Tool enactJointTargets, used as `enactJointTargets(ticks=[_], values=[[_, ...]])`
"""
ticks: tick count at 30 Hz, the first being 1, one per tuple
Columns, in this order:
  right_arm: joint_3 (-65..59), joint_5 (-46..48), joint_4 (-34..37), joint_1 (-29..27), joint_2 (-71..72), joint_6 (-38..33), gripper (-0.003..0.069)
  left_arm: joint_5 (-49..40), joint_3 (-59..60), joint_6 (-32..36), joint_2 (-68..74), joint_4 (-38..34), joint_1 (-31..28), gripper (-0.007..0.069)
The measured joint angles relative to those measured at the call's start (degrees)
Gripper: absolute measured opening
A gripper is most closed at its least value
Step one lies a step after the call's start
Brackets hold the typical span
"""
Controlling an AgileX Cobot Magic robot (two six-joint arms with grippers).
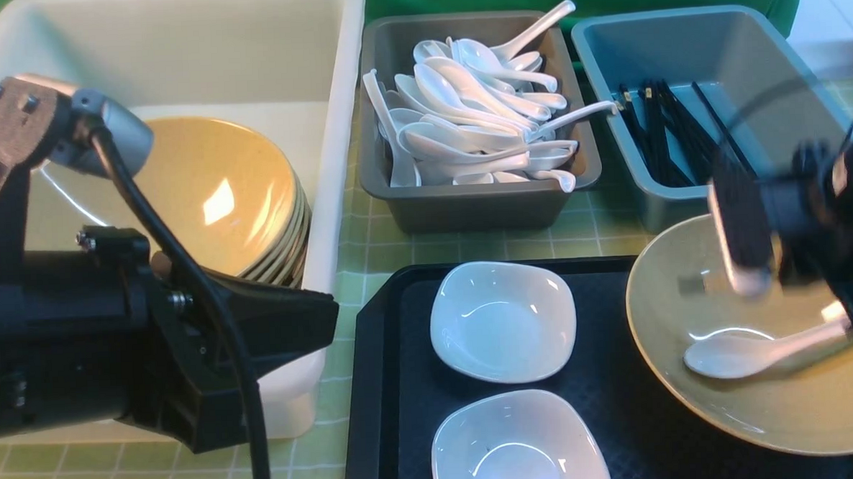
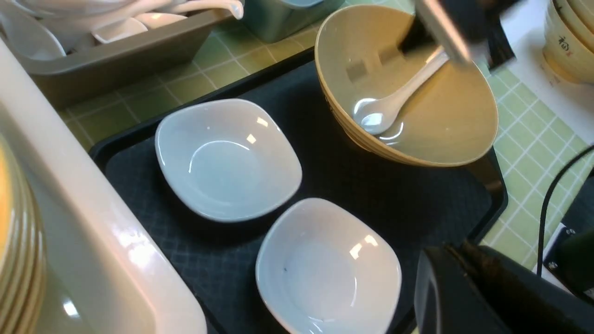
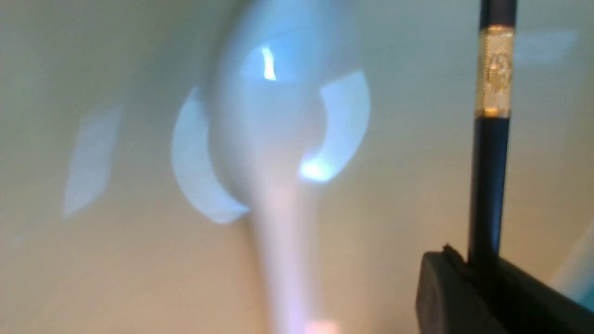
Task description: On green table put chopsticks spoon bowls plates into blue grey white boxes.
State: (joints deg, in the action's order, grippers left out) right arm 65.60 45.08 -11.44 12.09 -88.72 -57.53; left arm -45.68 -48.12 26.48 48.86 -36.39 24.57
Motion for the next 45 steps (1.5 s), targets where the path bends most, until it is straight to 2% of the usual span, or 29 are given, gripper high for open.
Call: enactJointTargets(ticks=[1, 4, 6, 7, 8, 14, 18, 23, 30, 33, 34, 35, 37, 38, 39, 41, 42, 43, 45], values=[[1.11, 0.0, 0.08, -0.13, -0.15, 1.98, 0.0057, 0.1, 0.0, 0.12, 0.0, 0.0, 0.0, -0.0002], [15.1, 0.29, 0.78, -2.62, -4.89, 30.53, 0.0057, 1.82, 0.0, 0.98, 0.0, 0.02, 0.0, -0.0002], [21.64, 0.16, 1.54, -4.15, -8.39, 41.86, 0.0057, 3.38, 0.0, 1.2, 0.0, 0.02, 0.0, -0.0002], [23.05, 0.08, 1.81, -4.27, -8.79, 42.66, 0.0057, 3.61, 0.0, 1.25, 0.0, 0.02, 0.0, -0.0002], [27.66, -0.7, 2.9, -5.19, -12.02, 47.54, 0.0057, 5.71, 0.0, 1.48, 0.0, 0.02, 0.0, -0.0002], [41.49, -9.51, 6.28, -7.56, -22.88, 62.4, 0.0057, 10.97, 0.0, 2.46, 0.0, 0.02, 0.0, -0.0002], [44.72, -16.27, 6.49, -8.82, -29.7, 68.25, 0.0061, 12.12, 0.0, 2.46, 0.0, -0.03, 0.0, -0.0002], [44.74, -21.75, 6.49, -10.16, -35.73, 69.63, 0.0092, 12.23, 0.0, 2.46, 0.0, -0.03, 0.0, -0.0002], [44.74, -18.73, 6.49, -12.21, -37.57, 69.67, 0.0244, 12.06, 0.0, 2.4, 0.0, -0.14, 0.0, -0.0002], [44.74, -14.04, 6.49, -12.74, -34.66, 68.1, 0.0293, 11.94, 0.0, 2.46, 0.0, -0.14, 0.0, -0.0002], [44.69, -11.26, 6.49, -12.85, -32.21, 64.45, 0.0305, 11.94, 0.0, 2.46, 0.0, -0.14, 0.0, -0.0002], [44.61, -10.89, 6.56, -12.85, -31.79, 63.72, 0.0307, 11.94, 0.0, 2.46, 0.0, -0.14, 0.0, -0.0002], [43.54, -6.39, 9.5, -12.86, -25.38, 50.11, 0.0312, 11.94, 0.0, 2.46, 0.0, -0.14, 0.0, -0.0002], [43.2, -5.7, 10.42, -12.86, -24.27, 46.96, 0.0313, 11.94, 0.0, 2.46, 0.0, -0.14, 0.0, -0.0002], [41.59, -3.01, 14.02, -12.7, -20.24, 35.01, 0.0314, 11.94, 0.0, 2.46, 0.0, -0.14, 0.0, -0.0002], [37.57, 1.77, 18.98, -11.96, -13.92, 17.1, 0.0316, 11.88, 0.0, 2.46, 0.0, -0.14, 0.0, -0.0002], [37.57, 1.77, 18.98, -11.85, -13.92, 17.1, 0.0316, 11.88, 0.0, 2.46, 0.0, -0.14, 0.0, -0.0002], [32.87, 5.13, 20.75, -10.44, -9.37, 6.4, 0.0317, 11.81, 0.0, 2.46, 0.0, -0.14, 0.0, -0.0002], [25.51, 7.4, 21.72, -8.52, -4.98, -2.61, 0.0317, 11.34, 0.0, 2.46, 0.0, -0.14, 0.0, -0.0002]])
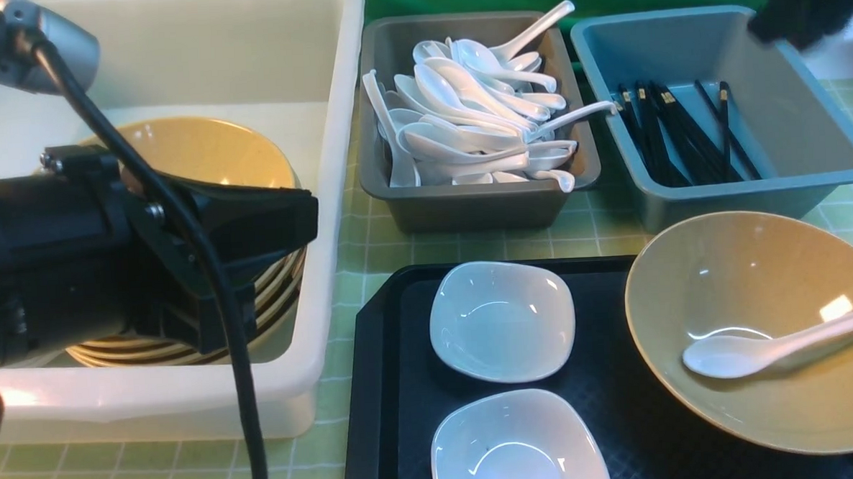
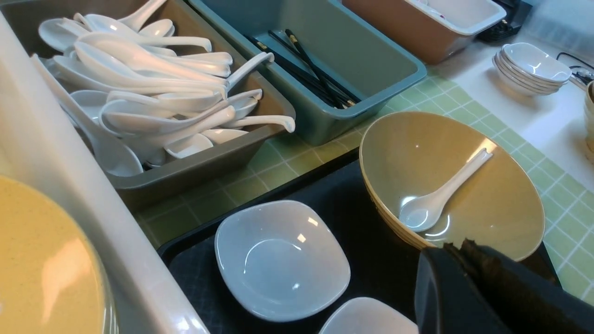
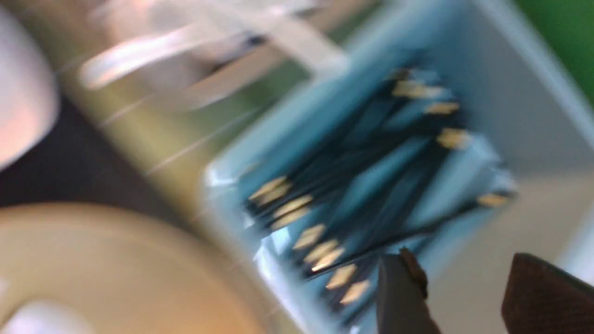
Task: On green table put chopsticks spoon bowls plates into blue grey white boxes.
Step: 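Reach down and grasp the white spoon resting in the bowl with the right gripper, then place the white spoon into the bin of spoons with the right gripper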
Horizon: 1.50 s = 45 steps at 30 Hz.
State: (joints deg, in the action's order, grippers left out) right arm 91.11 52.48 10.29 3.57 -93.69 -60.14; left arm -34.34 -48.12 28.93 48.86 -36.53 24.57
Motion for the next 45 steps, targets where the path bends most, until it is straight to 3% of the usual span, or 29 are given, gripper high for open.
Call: enactJointTargets(ticks=[2, 4, 7, 12, 19, 28, 30, 35, 37, 40, 45], values=[[-3.81, 0.32, -0.03, 0.6, 1.44, -2.37, 0.0317, -0.34, 0.0, 0.0, 0.0, 0.0, 0.0, -0.0002], [-12.42, 0.26, -1.96, 2.07, 3.38, -9.11, 0.0317, -1.22, 0.0, 0.0, 0.0, 0.0, 0.0, -0.0002], [-22.76, -2.06, -10.29, 3.88, 3.95, -13.1, 0.0317, -1.91, 0.0, 0.0, 0.0, 0.0, 0.0, -0.0002], [-34.54, -9.11, -23.65, 6.45, 3.95, -10.33, 0.0317, -2.49, 0.0, 0.0, 0.0, 0.0, 0.0, -0.0002], [-37.83, -13.73, -27.73, 6.74, 4.01, -8.56, 0.0318, -3.13, 0.0, 0.0, 0.0, 0.0, 0.0, -0.0002], [-37.89, -16.36, -28.08, 6.74, 1.03, -7.24, 0.0313, -3.41, 0.0, 0.0, 0.0, 0.0, 0.0, -0.0002], [-37.89, -16.31, -28.08, 6.74, 0.39, -7.19, 0.0278, -3.54, 0.0, 0.0, 0.0, 0.0, 0.0, -0.0002], [-36.79, -14.47, -28.08, 6.74, 0.23, -7.18, 0.011, -3.89, 0.0, 0.0, 0.0, 0.0, 0.0, -0.0002], [-33.99, -12.77, -27.48, 6.74, 0.89, -7.13, 0.0113, -4.14, 0.0, 0.0, 0.0, 0.0, 0.0, -0.0002], [-29.6, -10.69, -24.35, 6.74, 1.64, -7.0, 0.0113, -4.14, 0.0, 0.05, 0.0, 0.0, 0.0, -0.0002], [-13.03, -7.62, -5.63, 6.74, 1.21, -4.25, 0.0113, -3.23, 0.0, 0.23, 0.0, 0.0, 0.0, -0.0002]])
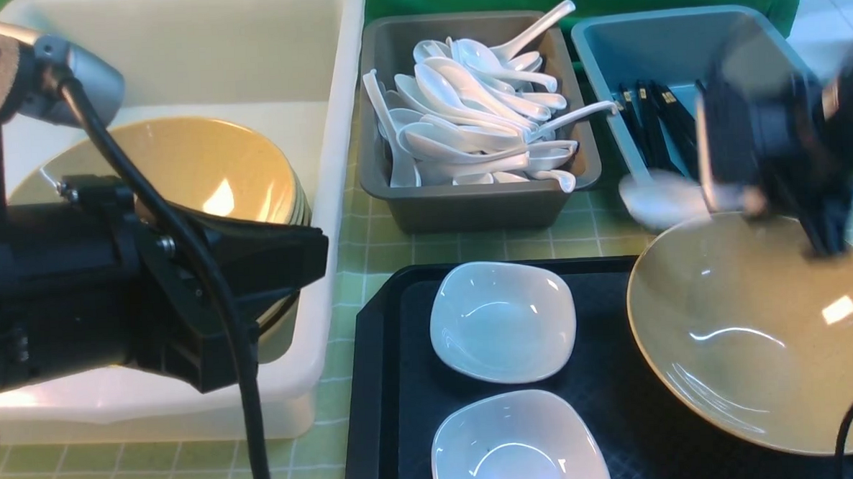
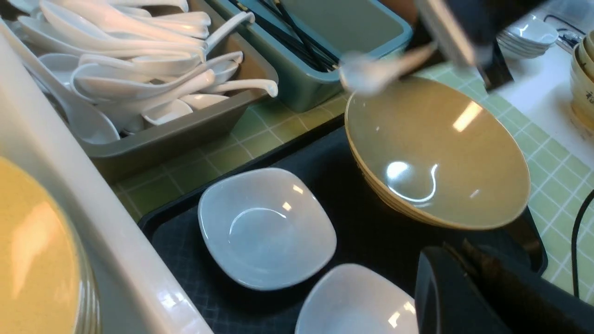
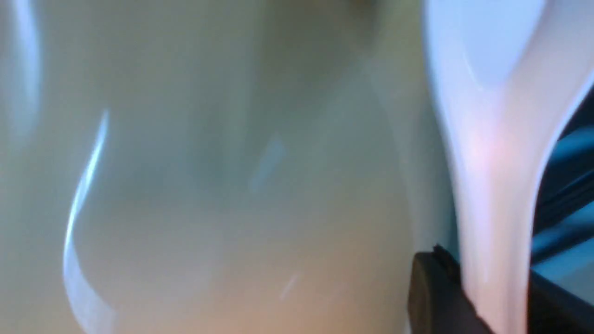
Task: On green table put chopsticks spoon bowls plates into blue grey white boxes.
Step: 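Place the white spoon into the bin of spoons with the right gripper, then grasp the large bowl on the tray by its rim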
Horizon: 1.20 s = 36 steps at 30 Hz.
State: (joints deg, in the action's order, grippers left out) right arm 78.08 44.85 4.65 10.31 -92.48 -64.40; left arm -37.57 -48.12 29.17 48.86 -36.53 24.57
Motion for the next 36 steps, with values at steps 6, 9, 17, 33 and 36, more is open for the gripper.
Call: enactJointTargets(ticks=[6, 9, 17, 33, 36], values=[[20.74, -1.5, 19.08, 1.55, -10.64, 8.12, 0.0113, 4.47, 0.0, 0.58, 0.0, 0.0, 0.0, -0.0002], [29.39, -4.75, 24.22, 3.3, -18.48, 10.87, 0.0113, 6.51, 0.0, 1.01, 0.0, 0.0, 0.0, -0.0002], [45.17, -13.51, 25.92, 6.37, -38.37, 16.46, 0.0126, 6.52, 0.0, 1.25, 0.0, 0.0, 0.0, -0.0002], [44.18, 3.3, 25.32, 2.2, -23.57, 17.77, 0.0378, 3.61, 0.06, 0.8, 0.0, 0.0, 0.0, -0.0002], [39.23, 8.58, 24.77, 1.24, -10.58, 17.77, 0.0342, 4.54, 0.06, 0.54, 0.19, 0.0, 0.0, -0.0002]])
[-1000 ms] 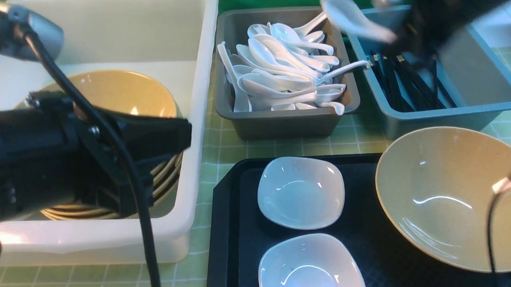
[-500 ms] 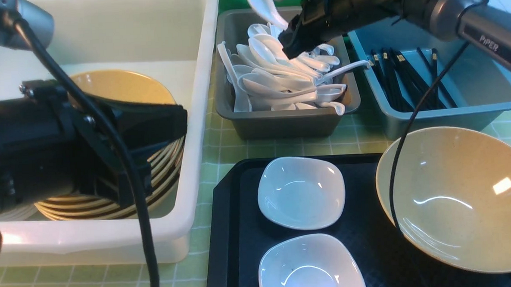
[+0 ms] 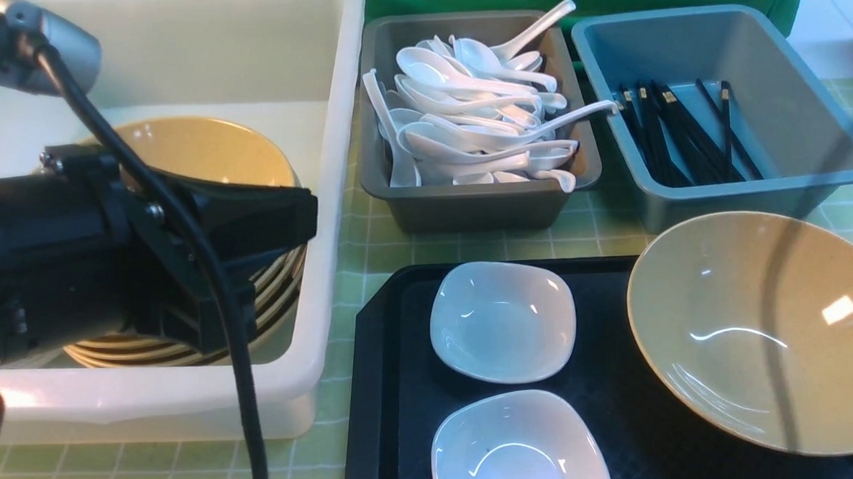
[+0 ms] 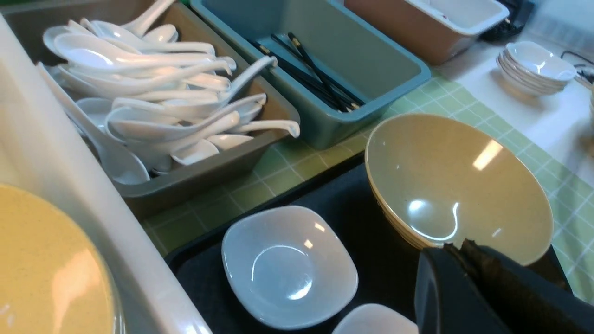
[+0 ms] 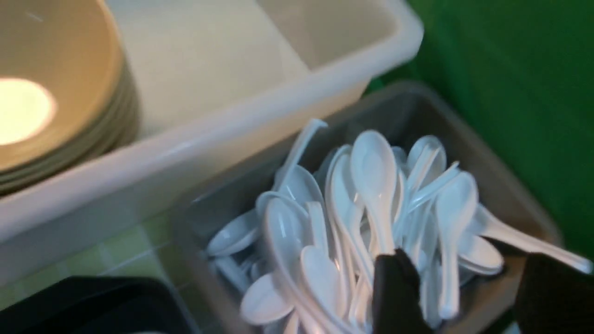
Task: On green table put chopsticks spoon bowls plates into blue grey white boxes.
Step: 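Grasp the large bowl on the tray by its rim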
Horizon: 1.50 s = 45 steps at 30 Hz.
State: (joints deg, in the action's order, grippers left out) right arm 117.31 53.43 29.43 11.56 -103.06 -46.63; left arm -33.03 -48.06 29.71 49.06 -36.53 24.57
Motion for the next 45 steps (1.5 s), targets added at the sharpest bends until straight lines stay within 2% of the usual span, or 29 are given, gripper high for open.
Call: enactJointTargets(ticks=[3, 7, 9, 10, 11, 13, 15, 16, 18, 20, 21, 24, 28, 35, 36, 38, 40, 41, 42, 45], values=[[-6.68, 5.22, -2.38, -0.06, 11.65, 0.48, 0.026, -0.16, 0.0, -0.8, 1.88, -0.95, 0.0, -0.0002], [-19.85, 10.86, -4.47, -0.06, 25.79, 5.75, 0.0136, -3.47, -0.33, -0.33, 7.47, -5.29, 0.07, -0.0002], [-26.88, 10.56, -4.85, -0.06, 31.5, 7.19, 0.0097, -5.93, -1.3, 1.14, 11.2, -7.39, 0.64, -0.0001], [-36.7, 7.65, -4.98, -0.06, 39.22, 8.69, 0.0051, -9.92, -3.38, 3.15, 15.15, -9.48, 2.16, 0.0], [-41.04, 5.86, -4.98, -0.06, 42.69, 9.27, 0.0037, -11.21, -5.2, 3.88, 17.16, -10.06, 3.03, 0.0001], [-51.0, 1.52, -5.07, -0.06, 50.38, 10.68, 0.0025, -13.3, -9.13, 3.57, 22.19, -10.41, 5.44, 0.0006], [-55.37, -0.3, -5.25, -0.06, 55.32, 11.88, 0.0023, -14.22, -12.04, 2.07, 25.32, -10.08, 6.97, 0.0024], [-62.03, -2.6, -5.65, -0.06, 62.09, 13.87, 0.0022, -14.74, -16.05, -0.93, 29.67, -8.92, 9.08, 0.0058], [-66.45, -3.52, -7.04, -0.06, 67.33, 16.61, 0.0022, -14.74, -21.2, -5.0, 35.3, -5.9, 11.46, 0.0111], [-68.71, -3.53, -9.81, -0.06, 71.12, 19.19, 0.0022, -14.74, -26.49, -8.91, 41.21, -2.13, 13.44, 0.0176], [-68.96, -3.53, -10.06, -0.06, 71.38, 19.52, 0.0022, -14.74, -27.01, -9.24, 41.81, -1.8, 13.44, 0.0176], [-69.44, -4.04, -13.04, -0.06, 74.71, 23.75, 0.0022, -15.24, -35.84, -13.78, 51.92, 2.35, 15.35, 0.029], [-69.44, -4.99, -13.16, -0.06, 76.76, 24.51, 0.0022, -17.13, -44.28, -16.86, 62.18, 3.67, 15.51, 0.0345], [-69.44, -3.14, -13.21, -0.06, 76.91, 24.69, 0.0022, -19.67, -54.79, -18.67, 75.18, 4.85, 15.51, 0.034], [-69.44, -2.79, -13.21, -0.06, 76.91, 24.69, 0.0022, -20.27, -56.69, -18.6, 77.78, 4.85, 15.51, 0.0321], [-69.44, -2.73, -13.21, -0.06, 76.91, 24.69, 0.0022, -20.88, -57.76, -18.31, 78.48, 4.41, 15.51, 0.0279], [-69.44, -2.73, -13.21, -0.06, 76.91, 24.69, 0.0022, -21.71, -58.47, -17.24, 79.12, 3.21, 15.51, 0.0197], [-69.44, -2.73, -13.21, -0.06, 76.91, 24.47, 0.0022, -22.44, -58.83, -16.35, 79.14, 1.96, 15.51, 0.0108], [-69.44, -2.73, -13.21, -0.06, 76.91, 24.47, 0.0022, -22.81, -58.91, -15.96, 79.02, 1.82, 15.51, 0.0072], [-69.44, -2.78, -13.21, -0.06, 76.91, 24.07, 0.0022, -23.66, -58.91, -15.11, 78.39, 0.42, 15.24, 0.0022]])
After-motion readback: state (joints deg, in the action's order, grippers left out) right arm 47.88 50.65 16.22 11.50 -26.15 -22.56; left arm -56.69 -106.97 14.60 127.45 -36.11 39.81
